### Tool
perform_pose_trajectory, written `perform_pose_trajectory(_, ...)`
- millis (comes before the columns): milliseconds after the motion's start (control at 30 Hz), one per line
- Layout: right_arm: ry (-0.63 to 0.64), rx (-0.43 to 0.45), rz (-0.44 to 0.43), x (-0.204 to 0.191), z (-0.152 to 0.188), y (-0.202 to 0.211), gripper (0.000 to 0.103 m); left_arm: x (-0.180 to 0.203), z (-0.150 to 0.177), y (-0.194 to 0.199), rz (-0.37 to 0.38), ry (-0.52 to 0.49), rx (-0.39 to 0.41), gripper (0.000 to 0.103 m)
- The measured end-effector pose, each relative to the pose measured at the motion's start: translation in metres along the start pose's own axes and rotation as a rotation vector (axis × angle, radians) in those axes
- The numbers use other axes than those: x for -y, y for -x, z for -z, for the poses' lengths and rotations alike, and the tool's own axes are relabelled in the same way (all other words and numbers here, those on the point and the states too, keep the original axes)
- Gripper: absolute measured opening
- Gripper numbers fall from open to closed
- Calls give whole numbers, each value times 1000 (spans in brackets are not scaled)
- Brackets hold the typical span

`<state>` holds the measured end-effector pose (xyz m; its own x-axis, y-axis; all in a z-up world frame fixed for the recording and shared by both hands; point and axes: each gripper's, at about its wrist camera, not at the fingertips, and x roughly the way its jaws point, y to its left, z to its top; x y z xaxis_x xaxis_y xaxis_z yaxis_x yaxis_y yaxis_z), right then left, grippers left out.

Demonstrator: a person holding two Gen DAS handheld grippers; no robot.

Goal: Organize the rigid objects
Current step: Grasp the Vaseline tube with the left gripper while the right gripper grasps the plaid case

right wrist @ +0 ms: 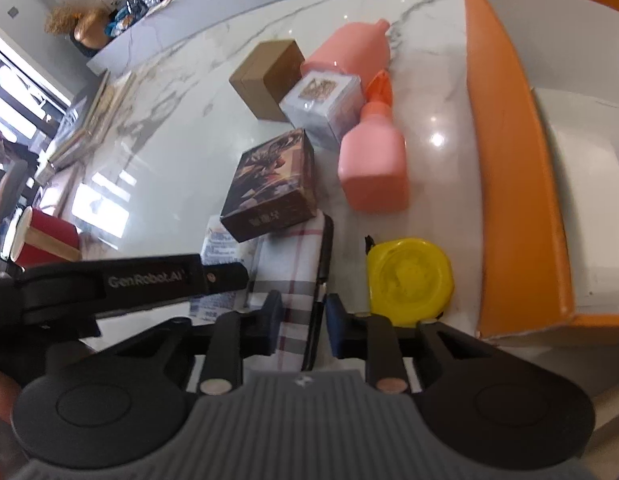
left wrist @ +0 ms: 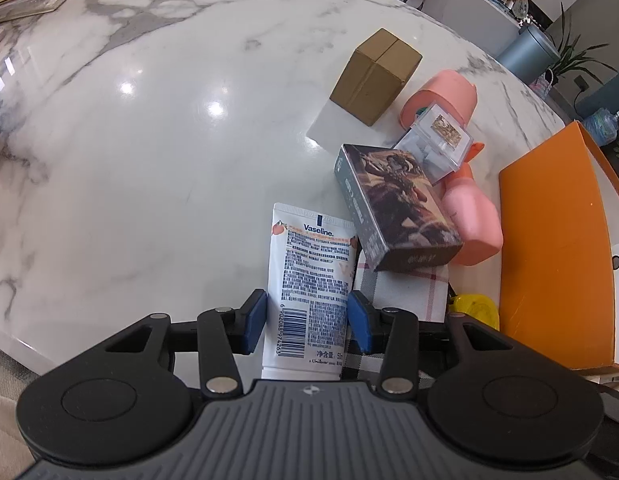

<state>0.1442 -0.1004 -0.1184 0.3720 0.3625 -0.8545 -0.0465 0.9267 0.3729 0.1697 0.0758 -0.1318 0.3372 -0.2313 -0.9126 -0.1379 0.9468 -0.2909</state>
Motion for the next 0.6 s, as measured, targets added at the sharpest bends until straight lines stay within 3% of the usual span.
perform_pose_trajectory(600,-112,41,-126,2,-1,4,20,-9,1,2,11,64,-7,49)
